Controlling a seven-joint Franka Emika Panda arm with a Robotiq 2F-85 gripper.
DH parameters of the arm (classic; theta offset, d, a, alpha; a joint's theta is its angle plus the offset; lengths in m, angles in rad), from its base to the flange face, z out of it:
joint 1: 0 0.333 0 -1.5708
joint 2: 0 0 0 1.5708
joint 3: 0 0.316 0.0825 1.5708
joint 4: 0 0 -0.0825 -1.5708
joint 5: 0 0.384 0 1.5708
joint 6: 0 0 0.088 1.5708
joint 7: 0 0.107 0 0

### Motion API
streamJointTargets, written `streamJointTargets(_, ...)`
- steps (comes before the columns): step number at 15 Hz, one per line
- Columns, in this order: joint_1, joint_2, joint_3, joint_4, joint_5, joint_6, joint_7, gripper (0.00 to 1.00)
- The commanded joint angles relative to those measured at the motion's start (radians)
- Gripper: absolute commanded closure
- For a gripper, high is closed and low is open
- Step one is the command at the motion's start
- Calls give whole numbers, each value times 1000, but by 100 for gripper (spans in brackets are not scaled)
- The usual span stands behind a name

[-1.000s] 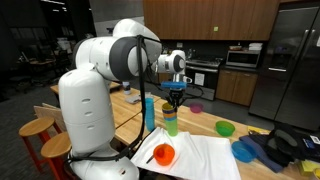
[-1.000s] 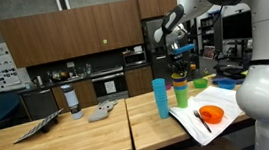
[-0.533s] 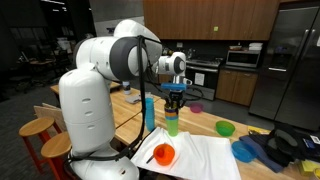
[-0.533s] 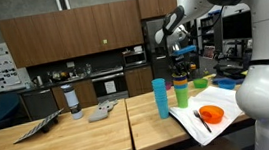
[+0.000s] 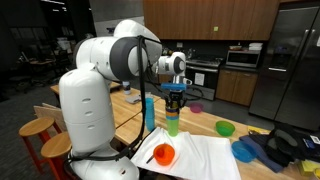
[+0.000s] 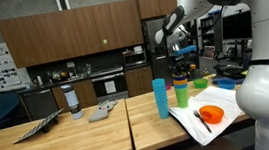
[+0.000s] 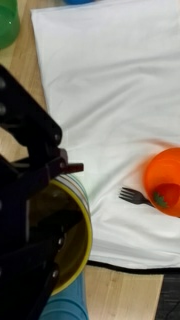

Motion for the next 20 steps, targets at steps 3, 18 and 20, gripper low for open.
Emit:
streamJointTargets(3, 10, -23, 4, 17, -55, -10, -6, 13)
streamJointTargets(18, 48, -84, 41, 117, -210, -30, -57, 0)
streamJointTargets(20, 57, -84, 49, 124, -215, -35, -54, 0)
